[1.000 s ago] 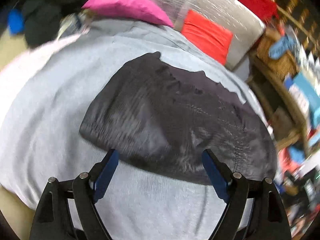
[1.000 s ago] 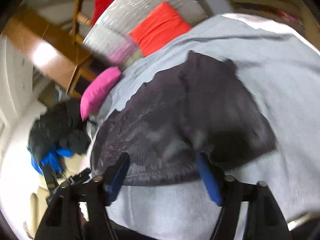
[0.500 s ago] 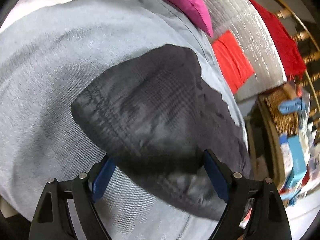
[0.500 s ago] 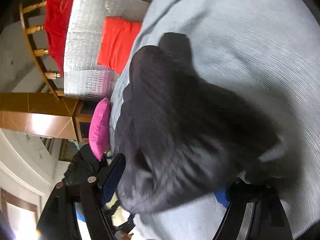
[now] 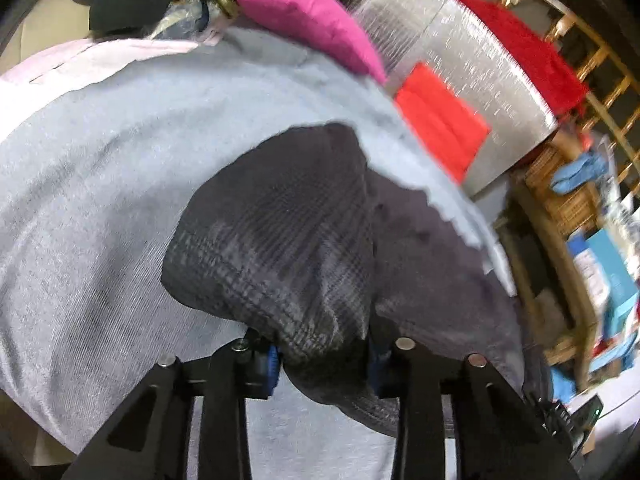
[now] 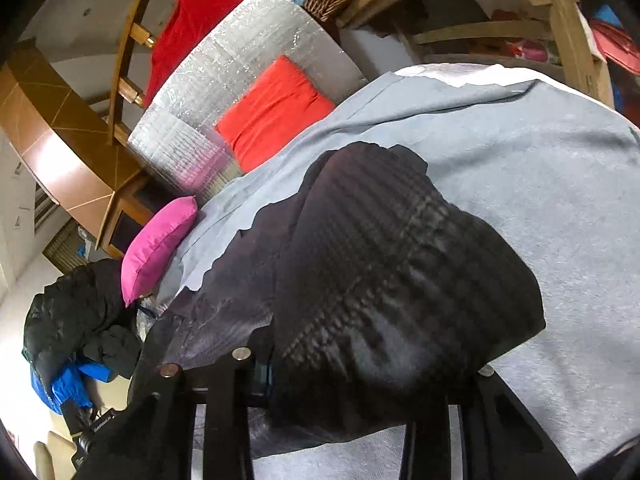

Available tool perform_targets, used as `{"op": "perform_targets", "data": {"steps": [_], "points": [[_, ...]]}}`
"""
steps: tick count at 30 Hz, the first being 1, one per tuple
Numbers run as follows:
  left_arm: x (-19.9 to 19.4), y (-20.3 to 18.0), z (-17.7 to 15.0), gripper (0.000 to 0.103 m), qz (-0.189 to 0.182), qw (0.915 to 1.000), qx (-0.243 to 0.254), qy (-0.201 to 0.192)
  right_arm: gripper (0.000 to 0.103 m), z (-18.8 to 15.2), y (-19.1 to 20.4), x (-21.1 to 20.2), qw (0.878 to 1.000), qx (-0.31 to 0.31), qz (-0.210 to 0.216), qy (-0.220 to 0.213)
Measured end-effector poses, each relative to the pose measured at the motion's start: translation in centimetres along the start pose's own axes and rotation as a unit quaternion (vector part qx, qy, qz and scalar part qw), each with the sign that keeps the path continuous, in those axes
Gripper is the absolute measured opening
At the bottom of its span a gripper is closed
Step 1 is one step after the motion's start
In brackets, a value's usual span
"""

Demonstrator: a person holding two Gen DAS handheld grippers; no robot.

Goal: Fold large clothes

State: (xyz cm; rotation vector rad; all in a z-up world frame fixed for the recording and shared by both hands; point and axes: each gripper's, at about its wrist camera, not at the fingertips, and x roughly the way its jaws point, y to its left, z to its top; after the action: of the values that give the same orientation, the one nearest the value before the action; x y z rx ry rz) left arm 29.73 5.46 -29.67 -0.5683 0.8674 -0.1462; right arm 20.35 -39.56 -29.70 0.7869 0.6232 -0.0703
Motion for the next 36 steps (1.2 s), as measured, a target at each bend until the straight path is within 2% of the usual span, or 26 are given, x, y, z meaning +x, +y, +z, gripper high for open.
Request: {"op": "perform_targets", "data": {"steps": [1,2,3,5,8,12,15,17,19,22,23,24,25,26,27,28,31,36], "points": [[0.7,0.2,-0.1,0.047,0.011,0.9998,-0.006,0.018,0.038,0.1,-1.0,0.9,1.000,0.021,-0.004,0.021],[1.2,0.5,-0.1,0.056,0.016,0.9994,-0.013,0.028,0.044,0.1,-1.8,1.6,0.998,0.042,-0.007,0.040],[1.5,0.7,-0.2,0.060,0.023,0.9990,-0.020,0.032,0.050,0.3,-2.3,2.2,0.997,0.055,-0.006,0.050],[1.2,0.8,-0.1,0.065,0.029,0.9986,-0.024,0.038,0.059,0.5,-2.5,2.0,0.996,0.074,-0.003,0.059],[-0.4,0.2,-0.6,0.069,0.054,0.9977,-0.002,0.039,0.065,0.2,-2.6,1.1,0.995,0.072,-0.010,0.075],[-3.5,-1.1,-2.0,0.071,0.088,0.9948,0.046,-0.021,0.068,-0.8,-4.0,-1.9,0.992,0.067,-0.016,0.101],[-6.2,-3.2,-1.6,0.072,0.115,0.9849,0.097,-0.086,0.068,-1.4,-3.2,-4.3,0.994,0.028,-0.018,0.104],[-7.0,-3.7,-0.6,0.080,0.125,0.9786,0.119,-0.112,0.068,-1.2,-2.0,-5.7,0.996,-0.007,-0.008,0.089],[-7.1,-4.8,-0.3,0.081,0.128,0.9730,0.147,-0.124,0.068,-0.7,-1.0,-7.0,0.998,-0.029,0.004,0.058],[-5.3,-5.0,-0.3,0.081,0.136,0.9722,0.171,-0.085,0.068,0.4,0.3,-6.5,0.998,-0.048,0.003,0.033],[-3.9,-4.9,-0.6,0.081,0.150,0.9706,0.180,-0.058,0.068,0.7,0.5,-5.6,0.998,-0.048,0.003,0.034],[-2.7,-5.0,-1.1,0.081,0.161,0.9686,0.185,-0.040,0.068,0.8,0.4,-4.6,0.998,-0.046,0.001,0.039],[-0.3,-4.7,-1.6,0.081,0.183,0.9631,0.198,0.000,0.068,0.8,0.1,-3.4,0.998,-0.040,-0.009,0.051],[1.4,-4.6,-1.9,0.085,0.196,0.9584,0.207,0.020,0.068,0.7,-0.4,-1.8,0.996,-0.034,-0.031,0.071],[1.4,-4.3,-2.4,0.087,0.201,0.9563,0.211,0.020,0.068,0.4,-1.0,-0.4,0.995,-0.031,-0.047,0.087],[1.2,-4.2,-2.5,0.090,0.206,0.9548,0.214,0.003,0.068,0.2,-1.1,0.0,0.994,-0.035,-0.050,0.090],[0.1,-4.4,-2.2,0.090,0.204,0.9548,0.216,0.004,0.067,-0.1,0.6,-1.2,0.991,-0.081,-0.073,0.077],[-4.4,-6.5,-3.2,0.090,0.193,0.9500,0.238,-0.060,0.067,-1.4,2.9,-3.9,0.987,-0.130,-0.072,0.054]]}}
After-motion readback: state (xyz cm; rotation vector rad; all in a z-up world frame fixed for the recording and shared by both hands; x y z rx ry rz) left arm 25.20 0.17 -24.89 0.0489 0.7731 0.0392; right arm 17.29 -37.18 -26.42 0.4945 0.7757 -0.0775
